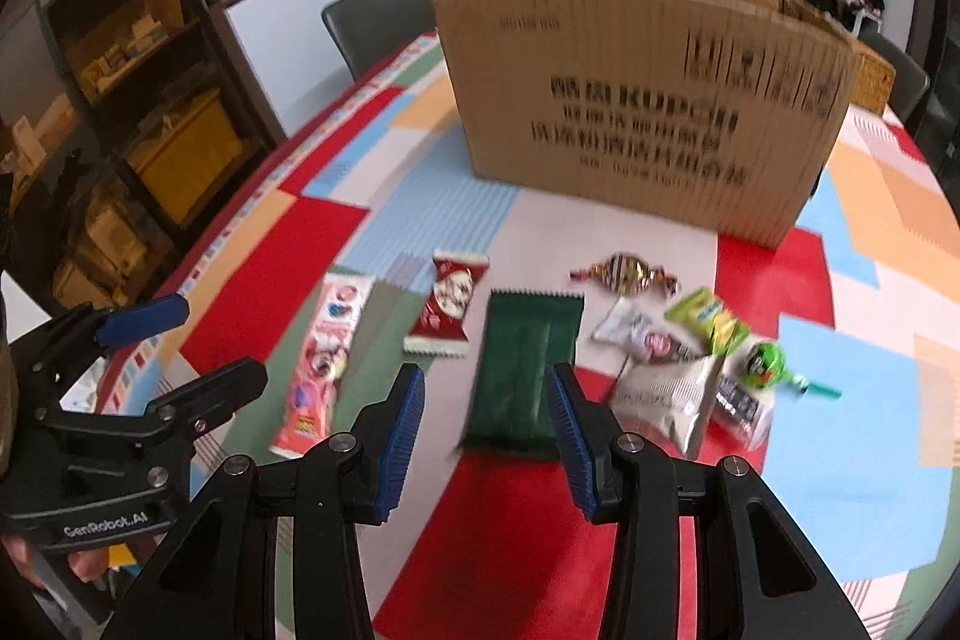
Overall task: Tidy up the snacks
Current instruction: 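Move both open tools back to the remaining snacks, then grasp the long pink stick snack with the left tool while the right tool grasps the dark green packet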
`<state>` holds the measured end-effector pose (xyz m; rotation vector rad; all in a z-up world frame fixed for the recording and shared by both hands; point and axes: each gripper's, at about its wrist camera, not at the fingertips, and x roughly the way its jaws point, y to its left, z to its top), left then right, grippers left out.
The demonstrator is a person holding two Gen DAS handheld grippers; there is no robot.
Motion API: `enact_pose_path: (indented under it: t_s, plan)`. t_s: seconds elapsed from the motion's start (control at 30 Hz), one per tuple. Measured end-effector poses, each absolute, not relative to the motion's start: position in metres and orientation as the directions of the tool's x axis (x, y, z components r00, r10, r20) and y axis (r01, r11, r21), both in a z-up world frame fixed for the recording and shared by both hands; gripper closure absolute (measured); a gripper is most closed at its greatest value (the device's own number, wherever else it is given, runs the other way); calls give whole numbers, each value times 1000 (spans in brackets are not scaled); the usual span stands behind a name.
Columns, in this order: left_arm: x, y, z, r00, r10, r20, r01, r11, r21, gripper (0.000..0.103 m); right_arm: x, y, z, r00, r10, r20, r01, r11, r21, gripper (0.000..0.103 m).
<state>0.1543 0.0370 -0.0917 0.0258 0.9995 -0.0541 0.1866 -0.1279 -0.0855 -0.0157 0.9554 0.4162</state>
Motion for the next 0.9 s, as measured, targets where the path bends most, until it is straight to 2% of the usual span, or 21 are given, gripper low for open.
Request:
enact_pose_path:
  t_s: [0.57,0.9]
  plan:
    - [181,38,-131,468,-32,-883,34,999,-18,23,216,-123,-123,433,296,-851,-325,932,159,59]
    - [194,36,-146,460,-14,-888,20,1000,-6,36,228,-110,-129,449,251,-858,-331,938,102,59]
